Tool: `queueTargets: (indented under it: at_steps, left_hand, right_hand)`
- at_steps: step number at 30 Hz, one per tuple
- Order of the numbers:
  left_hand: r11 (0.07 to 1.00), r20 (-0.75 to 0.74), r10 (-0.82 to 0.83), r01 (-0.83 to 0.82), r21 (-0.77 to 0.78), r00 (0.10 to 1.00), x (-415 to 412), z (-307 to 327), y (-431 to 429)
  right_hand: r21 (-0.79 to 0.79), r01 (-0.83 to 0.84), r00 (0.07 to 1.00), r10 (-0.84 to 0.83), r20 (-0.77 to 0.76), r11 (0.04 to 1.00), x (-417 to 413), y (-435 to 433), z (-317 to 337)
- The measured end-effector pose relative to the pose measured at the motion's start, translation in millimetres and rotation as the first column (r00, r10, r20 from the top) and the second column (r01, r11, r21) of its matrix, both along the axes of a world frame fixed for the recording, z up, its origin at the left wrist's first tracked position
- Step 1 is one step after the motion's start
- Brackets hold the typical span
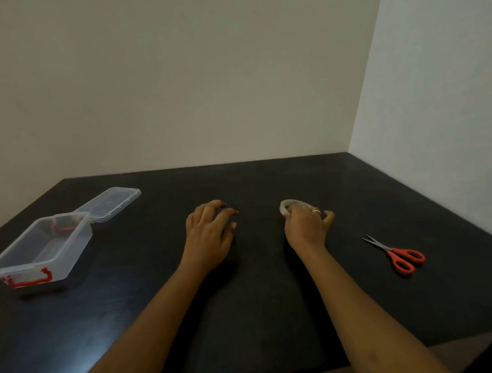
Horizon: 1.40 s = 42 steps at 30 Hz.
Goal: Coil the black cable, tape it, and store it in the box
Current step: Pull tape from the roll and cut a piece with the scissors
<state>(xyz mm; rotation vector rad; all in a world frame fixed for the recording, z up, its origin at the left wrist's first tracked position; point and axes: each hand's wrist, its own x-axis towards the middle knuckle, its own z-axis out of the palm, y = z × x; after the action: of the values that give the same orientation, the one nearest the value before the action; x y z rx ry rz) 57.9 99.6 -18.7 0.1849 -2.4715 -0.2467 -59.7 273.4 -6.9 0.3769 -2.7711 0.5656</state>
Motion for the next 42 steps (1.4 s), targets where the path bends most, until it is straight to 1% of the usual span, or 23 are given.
queueTargets:
  at_steps: [2, 3, 4, 5, 6, 7, 8, 10, 12, 15, 18, 21, 23, 25, 28, 30, 33, 34, 36, 38, 40, 42]
  left_hand:
    - [0.996, -0.035, -0.001, 0.004, 0.094, 0.999, -12.0, 4.5, 5.7]
    - [0.989, -0.070, 0.002, 0.008, 0.151, 0.998, -18.0, 7.4, 7.0]
    - [0.979, -0.114, 0.003, 0.020, 0.202, 0.993, -23.3, 10.5, 7.9]
    - [0.968, -0.157, 0.006, 0.033, 0.247, 0.988, -27.8, 12.7, 7.1]
    - [0.957, -0.198, 0.012, 0.046, 0.285, 0.980, -30.1, 14.5, 5.0]
    - [0.945, -0.245, 0.026, 0.056, 0.322, 0.969, -30.4, 16.1, 1.2]
    - [0.933, -0.292, 0.049, 0.061, 0.355, 0.955, -28.7, 17.7, -4.1]
    - [0.926, -0.353, 0.089, 0.053, 0.375, 0.931, -23.8, 20.2, -17.2]
    - [0.938, -0.368, 0.101, 0.035, 0.346, 0.924, -20.3, 20.4, -26.2]
    - [0.922, -0.385, 0.146, 0.016, 0.387, 0.911, -21.6, 20.0, -30.2]
    - [0.894, -0.380, 0.199, -0.009, 0.447, 0.903, -20.9, 20.7, -29.8]
    - [0.861, -0.392, 0.232, 0.000, 0.509, 0.890, -17.5, 22.4, -30.4]
    - [0.851, -0.391, 0.242, -0.001, 0.525, 0.888, -14.6, 23.0, -29.2]
    - [0.841, -0.369, 0.262, -0.024, 0.540, 0.892, -11.2, 23.1, -29.1]
    - [0.839, -0.358, 0.275, -0.041, 0.543, 0.892, -7.9, 22.9, -28.1]
    - [0.854, -0.348, 0.287, -0.074, 0.516, 0.893, -9.0, 22.4, -25.6]
    - [0.882, -0.354, 0.285, -0.098, 0.461, 0.891, -10.0, 22.0, -22.7]
    - [0.910, -0.368, 0.258, -0.096, 0.404, 0.893, -10.1, 22.0, -22.3]
    - [0.972, -0.389, 0.172, -0.091, 0.217, 0.905, -10.6, 22.5, -22.2]
    - [0.997, -0.432, 0.070, -0.051, 0.055, 0.899, -11.8, 23.2, -21.7]
    - [0.999, -0.467, -0.007, -0.009, -0.033, 0.884, -12.1, 24.6, -21.2]
    - [0.999, -0.477, -0.026, 0.012, -0.033, 0.879, -11.7, 24.3, -23.7]
  right_hand:
    - [-0.163, -0.100, 0.994, 0.092, -0.056, 0.982, 1.5, -12.7, 8.6]
    - [-0.256, -0.194, 0.981, 0.185, -0.059, 0.947, 4.0, -22.1, 15.2]
    - [-0.379, -0.300, 0.950, 0.310, -0.036, 0.875, 7.8, -31.2, 22.4]
    - [-0.525, -0.377, 0.897, 0.442, -0.001, 0.763, 13.3, -40.8, 29.3]
    - [-0.664, -0.401, 0.828, 0.560, 0.031, 0.631, 21.1, -49.8, 35.4]
    - [-0.767, -0.377, 0.767, 0.640, 0.056, 0.519, 28.0, -58.1, 38.2]
    - [-0.834, -0.329, 0.729, 0.680, 0.073, 0.442, 33.9, -64.9, 37.6]
    - [-0.918, -0.200, 0.693, 0.712, 0.115, 0.342, 41.2, -74.9, 30.5]
    - [-0.958, -0.087, 0.659, 0.737, 0.150, 0.274, 43.3, -81.1, 25.8]
    - [-0.971, -0.052, 0.621, 0.769, 0.151, 0.233, 40.9, -84.8, 26.8]
    - [-0.979, -0.047, 0.607, 0.784, 0.130, 0.198, 41.6, -82.5, 26.2]
    - [-0.988, -0.035, 0.596, 0.797, 0.098, 0.148, 45.3, -77.2, 26.3]
    - [-0.992, -0.035, 0.573, 0.816, 0.078, 0.119, 47.8, -74.7, 27.7]
    - [-0.993, -0.036, 0.557, 0.827, 0.073, 0.112, 50.8, -74.0, 28.0]
    - [-0.993, -0.047, 0.557, 0.828, 0.064, 0.108, 53.8, -73.0, 28.1]
    - [-0.992, -0.072, 0.540, 0.840, 0.051, 0.107, 54.6, -71.6, 29.0]
    - [-0.995, -0.071, 0.490, 0.871, 0.030, 0.074, 54.6, -70.7, 29.7]
    - [-0.996, -0.068, 0.476, 0.879, 0.025, 0.066, 54.4, -70.8, 30.1]
    - [-0.996, -0.062, 0.448, 0.894, 0.023, 0.057, 54.1, -71.7, 30.7]
    - [-0.997, -0.059, 0.431, 0.902, 0.023, 0.053, 53.6, -72.6, 30.8]
    - [-0.998, -0.039, 0.421, 0.907, 0.021, 0.041, 52.4, -72.9, 30.6]
    - [-0.999, -0.029, 0.401, 0.916, 0.022, 0.037, 50.9, -72.7, 30.6]
